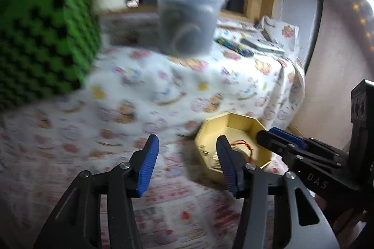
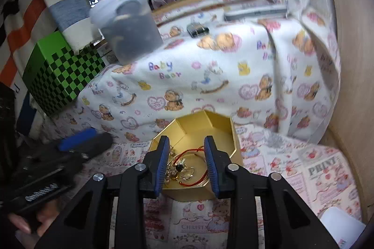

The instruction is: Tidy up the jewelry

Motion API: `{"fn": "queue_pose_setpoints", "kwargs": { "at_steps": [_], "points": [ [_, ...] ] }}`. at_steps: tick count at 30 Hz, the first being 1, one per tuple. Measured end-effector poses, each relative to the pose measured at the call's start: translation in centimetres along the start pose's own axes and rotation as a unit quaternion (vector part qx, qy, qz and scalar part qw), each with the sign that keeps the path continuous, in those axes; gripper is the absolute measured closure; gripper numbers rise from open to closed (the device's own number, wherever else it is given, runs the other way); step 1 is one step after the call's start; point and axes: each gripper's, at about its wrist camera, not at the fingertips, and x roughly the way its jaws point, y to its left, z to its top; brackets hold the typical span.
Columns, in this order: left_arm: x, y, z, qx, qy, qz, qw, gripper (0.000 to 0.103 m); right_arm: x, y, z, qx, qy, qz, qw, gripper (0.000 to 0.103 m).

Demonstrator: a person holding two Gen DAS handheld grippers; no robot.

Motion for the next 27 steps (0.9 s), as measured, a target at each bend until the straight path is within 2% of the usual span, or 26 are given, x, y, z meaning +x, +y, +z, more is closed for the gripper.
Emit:
{"fn": "queue_pose_setpoints", "kwargs": {
  "at_steps": [3,5,7,8,10,13,17,19,23,27],
  "points": [
    [-2.0,0.8,-0.1,0.003,-0.020,0.016,0.9997,0.051,-0.8,0.6,0.1,-0.012,-0.011,-0.002,1.000,0.069],
    [-3.3,1.1,-0.2,0.012,-0.036,0.031,0.9988,0.046,-1.4,1.1,0.1,-0.024,-0.022,-0.006,0.999,0.063],
    [-4.9,1.5,-0.3,0.022,-0.055,0.049,0.9970,0.040,-2.4,1.8,0.1,-0.037,-0.042,-0.010,0.998,0.045],
    [-5.7,1.6,-0.5,0.027,-0.064,0.061,0.9957,0.038,-2.9,2.3,0.1,-0.046,-0.054,-0.019,0.997,0.043],
    [-7.3,2.0,-0.9,0.039,-0.087,0.081,0.9921,0.027,-3.8,3.3,0.0,-0.063,-0.079,-0.030,0.994,0.031],
    [-9.3,3.0,-1.5,0.038,-0.112,0.094,0.9884,0.020,-5.2,4.1,-0.1,-0.063,-0.104,-0.021,0.992,0.029],
    [-11.2,4.4,-2.2,0.028,-0.114,0.104,0.9876,0.014,-6.6,5.1,-0.3,-0.074,-0.129,-0.018,0.989,0.020],
    [-12.4,5.0,-2.8,0.028,-0.133,0.117,0.9838,0.006,-7.1,5.6,-0.4,-0.083,-0.137,-0.016,0.987,0.018],
    [-13.5,5.9,-4.1,0.033,-0.161,0.136,0.9769,0.001,-7.5,6.5,-0.9,-0.090,-0.150,-0.016,0.984,0.012],
    [-13.6,7.2,-5.3,0.012,-0.178,0.132,0.9751,0.001,-7.4,7.4,-1.5,-0.111,-0.158,-0.014,0.981,0.007]
  ]
}}
